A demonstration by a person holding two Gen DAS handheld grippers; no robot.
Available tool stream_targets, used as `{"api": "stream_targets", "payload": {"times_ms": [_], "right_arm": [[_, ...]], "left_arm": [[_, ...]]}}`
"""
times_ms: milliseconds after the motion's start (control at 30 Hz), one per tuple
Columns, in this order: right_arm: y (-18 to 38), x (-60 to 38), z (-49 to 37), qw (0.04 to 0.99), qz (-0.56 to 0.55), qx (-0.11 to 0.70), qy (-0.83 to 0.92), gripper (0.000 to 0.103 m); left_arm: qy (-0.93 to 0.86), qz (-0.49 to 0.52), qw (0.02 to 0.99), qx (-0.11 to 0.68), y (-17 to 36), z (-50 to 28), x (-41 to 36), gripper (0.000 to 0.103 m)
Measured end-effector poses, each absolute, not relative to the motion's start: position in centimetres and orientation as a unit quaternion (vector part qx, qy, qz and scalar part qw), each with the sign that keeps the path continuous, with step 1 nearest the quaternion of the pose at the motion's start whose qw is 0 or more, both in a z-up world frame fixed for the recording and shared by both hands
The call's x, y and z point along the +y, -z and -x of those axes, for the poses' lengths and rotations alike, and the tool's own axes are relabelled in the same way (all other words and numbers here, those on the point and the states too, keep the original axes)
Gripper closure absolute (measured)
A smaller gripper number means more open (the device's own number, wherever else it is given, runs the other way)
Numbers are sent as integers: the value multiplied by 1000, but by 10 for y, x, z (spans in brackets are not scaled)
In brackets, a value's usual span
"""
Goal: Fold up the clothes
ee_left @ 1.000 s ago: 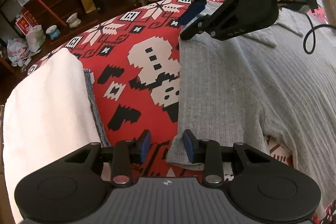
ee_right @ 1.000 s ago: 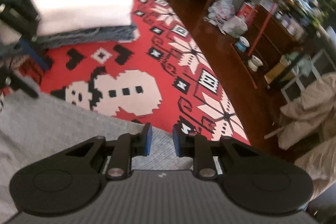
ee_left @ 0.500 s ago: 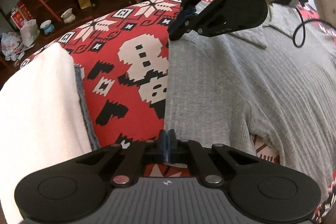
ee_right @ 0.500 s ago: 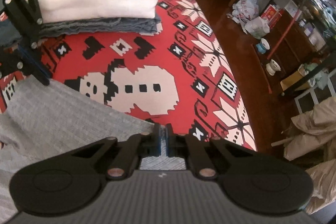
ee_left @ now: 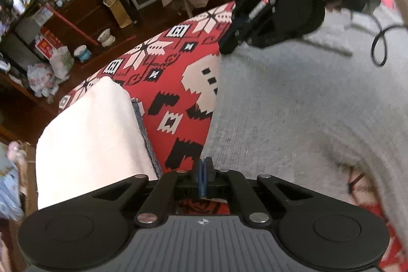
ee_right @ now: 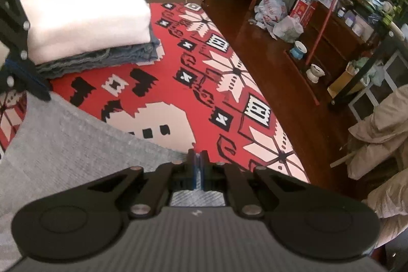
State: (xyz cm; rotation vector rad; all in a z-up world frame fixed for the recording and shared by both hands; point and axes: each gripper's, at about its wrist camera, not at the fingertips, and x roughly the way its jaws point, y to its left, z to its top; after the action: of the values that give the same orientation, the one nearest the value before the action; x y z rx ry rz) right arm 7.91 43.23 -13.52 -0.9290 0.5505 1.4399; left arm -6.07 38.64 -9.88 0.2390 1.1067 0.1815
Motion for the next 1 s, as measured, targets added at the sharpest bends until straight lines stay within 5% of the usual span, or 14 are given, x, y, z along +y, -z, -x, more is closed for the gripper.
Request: {"api": "stream_targets", "payload": {"times_ms": [133,233,300,333,367,500,567,667,733,1000], "right_arm": [[136,431,-83,636,381,252,-622,96],[129,428,-86,659,349,258,-614,80],[118,422,-87,674,318,263,-612,74],[111,419,-86,681,303,264,-612,73],[103,415,-84,687,289,266,-612,72],[78,382,-55,693,247,277,-619,72],[68,362,-36,692,228,284,-624,73],[68,331,2,688,217,296,-626,90],[77,313,32,686,224,298,-624,90],[123,290,94,709,208,327,-589,91]], "left_arm": [[-90,-112,843,518,105,61,389,97],[-96,-99,850,509,100,64,390,95],[-104,-93,859,493,90,68,390,76],[-112,-95,864,481,84,72,389,56],[-117,-96,870,470,78,76,388,54],[-114,-65,883,450,56,95,390,58],[-115,-50,887,444,48,104,391,67],[-115,-46,887,445,49,117,389,71],[-107,-37,889,443,53,125,388,77],[-99,12,893,439,73,134,383,79]]}}
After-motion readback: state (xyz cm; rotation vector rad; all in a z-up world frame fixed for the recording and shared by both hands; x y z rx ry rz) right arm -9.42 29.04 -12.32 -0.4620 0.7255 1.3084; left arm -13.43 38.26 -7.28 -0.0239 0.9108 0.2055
